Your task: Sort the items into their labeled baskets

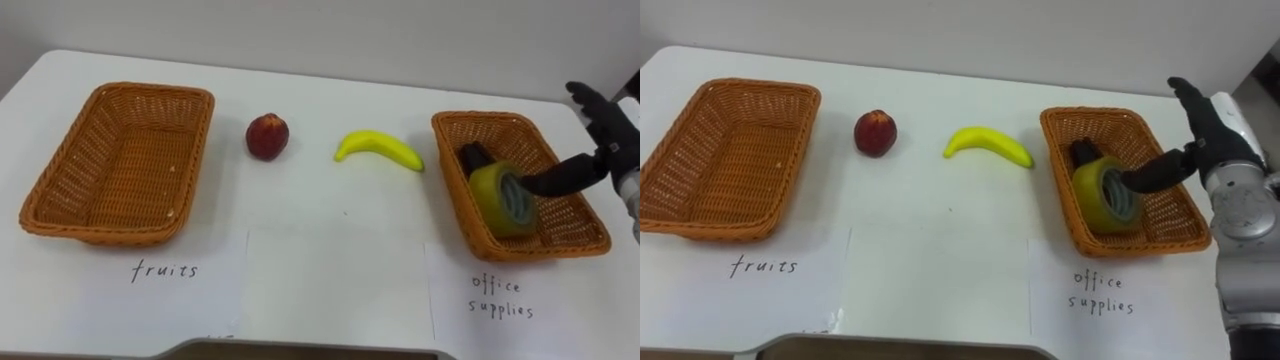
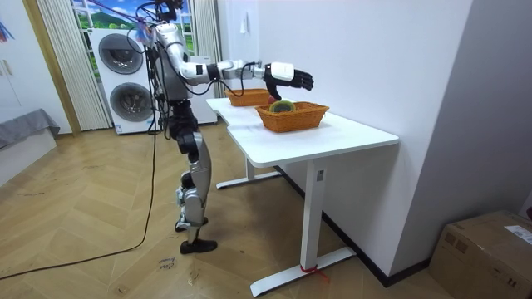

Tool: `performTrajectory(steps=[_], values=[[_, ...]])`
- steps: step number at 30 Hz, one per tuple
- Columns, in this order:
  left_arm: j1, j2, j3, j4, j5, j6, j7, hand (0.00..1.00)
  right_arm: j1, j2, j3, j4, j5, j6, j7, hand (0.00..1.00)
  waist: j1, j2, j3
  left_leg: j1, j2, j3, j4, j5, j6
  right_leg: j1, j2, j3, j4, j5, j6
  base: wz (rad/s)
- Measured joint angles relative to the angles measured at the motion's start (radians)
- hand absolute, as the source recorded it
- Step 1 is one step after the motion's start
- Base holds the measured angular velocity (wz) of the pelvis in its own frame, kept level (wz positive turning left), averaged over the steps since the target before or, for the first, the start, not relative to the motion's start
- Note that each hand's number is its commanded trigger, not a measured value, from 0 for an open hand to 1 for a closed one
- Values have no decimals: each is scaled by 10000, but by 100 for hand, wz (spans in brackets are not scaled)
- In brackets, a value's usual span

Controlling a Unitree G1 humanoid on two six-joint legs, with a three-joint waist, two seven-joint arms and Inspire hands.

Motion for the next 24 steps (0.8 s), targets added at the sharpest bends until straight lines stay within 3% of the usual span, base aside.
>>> performTrajectory(steps=[19, 24], values=[[47, -39, 47, -173, -108, 80, 171, 0, -681, -3, -2, -403, 1093, 25, -672, 0, 163, -161, -9, 8, 89, 239, -34, 1, 0, -124, -10, 70, 260, 1, 2, -2], [151, -40, 96, -151, -34, 80, 171, 0, -1026, -3, -10, -1393, 1092, 47, -759, 0, 172, -171, 28, -5, 65, 166, -26, 3, 3, -122, 3, 25, 286, 0, 3, 1]])
